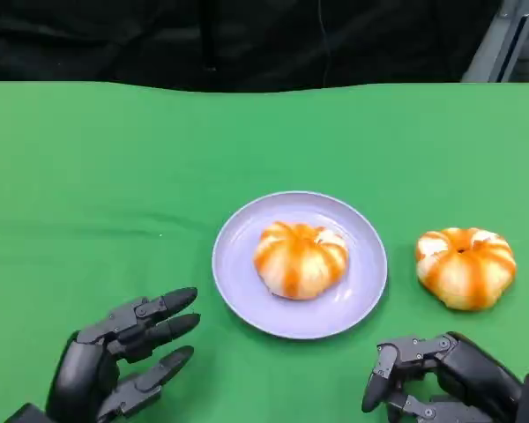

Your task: Grasp the bread from the table and place it into the plate.

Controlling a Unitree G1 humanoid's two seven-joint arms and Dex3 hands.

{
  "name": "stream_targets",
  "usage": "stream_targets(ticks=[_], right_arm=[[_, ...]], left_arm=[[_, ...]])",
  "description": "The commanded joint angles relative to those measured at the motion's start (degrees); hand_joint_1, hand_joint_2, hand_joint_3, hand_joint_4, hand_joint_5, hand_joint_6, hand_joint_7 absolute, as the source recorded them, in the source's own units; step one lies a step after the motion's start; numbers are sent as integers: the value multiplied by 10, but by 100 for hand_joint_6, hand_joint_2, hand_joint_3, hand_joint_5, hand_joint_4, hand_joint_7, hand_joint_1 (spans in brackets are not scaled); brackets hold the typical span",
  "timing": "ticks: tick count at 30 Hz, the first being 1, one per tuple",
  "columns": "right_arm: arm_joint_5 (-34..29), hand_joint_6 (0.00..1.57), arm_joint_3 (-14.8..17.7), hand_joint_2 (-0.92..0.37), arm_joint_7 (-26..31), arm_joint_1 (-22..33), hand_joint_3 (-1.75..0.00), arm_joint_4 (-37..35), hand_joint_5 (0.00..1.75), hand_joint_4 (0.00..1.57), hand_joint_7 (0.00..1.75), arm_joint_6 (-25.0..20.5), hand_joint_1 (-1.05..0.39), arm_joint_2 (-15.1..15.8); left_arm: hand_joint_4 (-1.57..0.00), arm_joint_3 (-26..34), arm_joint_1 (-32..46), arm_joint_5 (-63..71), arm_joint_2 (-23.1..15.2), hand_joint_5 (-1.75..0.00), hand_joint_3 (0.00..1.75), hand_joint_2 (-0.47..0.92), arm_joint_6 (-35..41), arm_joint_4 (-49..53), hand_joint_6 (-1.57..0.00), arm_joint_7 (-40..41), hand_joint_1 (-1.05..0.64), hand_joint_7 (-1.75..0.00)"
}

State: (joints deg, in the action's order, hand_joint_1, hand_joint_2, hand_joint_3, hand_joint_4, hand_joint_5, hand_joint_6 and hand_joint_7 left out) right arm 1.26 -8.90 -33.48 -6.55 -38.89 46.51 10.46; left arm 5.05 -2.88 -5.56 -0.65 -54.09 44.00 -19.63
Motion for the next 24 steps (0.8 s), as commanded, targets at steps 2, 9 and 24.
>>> stream_targets(ticks=[2, 9, 24], right_arm=[[6, 80, 7, -92, 0, 0, -47, 0, 156, 69, 103, 4, -9, 10], [6, 80, 7, -92, 0, 0, -47, 0, 156, 69, 103, 4, -9, 10], [11, 80, 9, -92, -3, -2, -48, 1, 156, 70, 104, -1, -7, 8]], left_arm=[[-85, 1, 7, 2, -11, -1, 24, 92, -8, -2, -83, 8, 7, -1], [-85, 1, 7, 2, -11, -1, 24, 92, -8, -2, -83, 8, 7, -1], [-106, -24, 3, 122, -33, -7, 33, 91, -33, -11, -113, 96, 10, -6]])
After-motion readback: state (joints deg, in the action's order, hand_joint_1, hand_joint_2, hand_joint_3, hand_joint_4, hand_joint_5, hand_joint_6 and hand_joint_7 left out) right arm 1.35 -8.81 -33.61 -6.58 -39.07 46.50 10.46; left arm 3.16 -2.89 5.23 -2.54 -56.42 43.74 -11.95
